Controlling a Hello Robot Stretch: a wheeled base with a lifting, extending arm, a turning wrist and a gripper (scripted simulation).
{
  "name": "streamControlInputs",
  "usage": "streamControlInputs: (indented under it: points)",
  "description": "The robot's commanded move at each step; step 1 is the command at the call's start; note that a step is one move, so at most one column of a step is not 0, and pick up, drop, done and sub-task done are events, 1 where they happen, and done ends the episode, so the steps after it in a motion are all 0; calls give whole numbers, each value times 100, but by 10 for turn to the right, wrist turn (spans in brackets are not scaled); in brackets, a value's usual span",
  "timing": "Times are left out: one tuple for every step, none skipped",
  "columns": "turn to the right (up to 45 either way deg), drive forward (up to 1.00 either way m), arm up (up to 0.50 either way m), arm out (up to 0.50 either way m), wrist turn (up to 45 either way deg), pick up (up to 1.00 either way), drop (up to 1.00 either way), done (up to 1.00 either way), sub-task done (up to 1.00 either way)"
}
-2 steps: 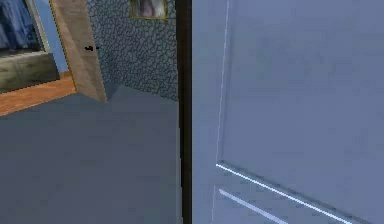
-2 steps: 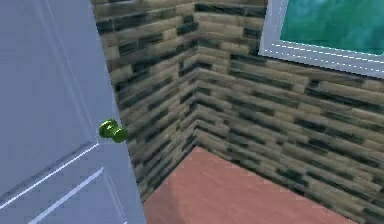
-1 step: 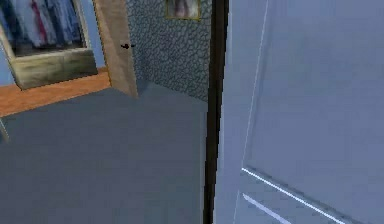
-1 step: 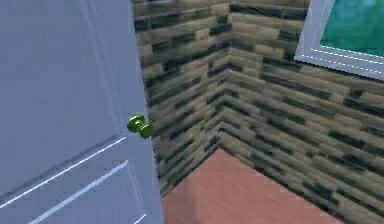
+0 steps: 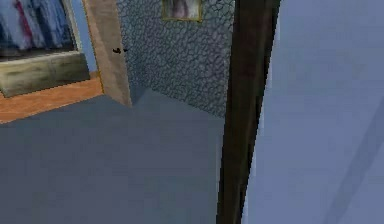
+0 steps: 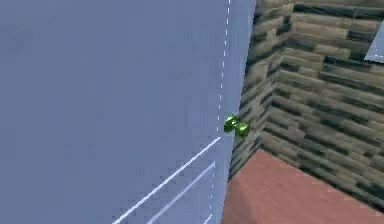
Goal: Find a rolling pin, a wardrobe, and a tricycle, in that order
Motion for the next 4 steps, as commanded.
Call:
streamControlInputs:
  points:
    - [-390,0,0,0,0,0,0,0,0]
    - [-30,0,0,0,0,0,0,0,0]
    - [-60,0,0,0,0,0,0,0,0]
    - [0,30,0,0,0,0,0,0,0]
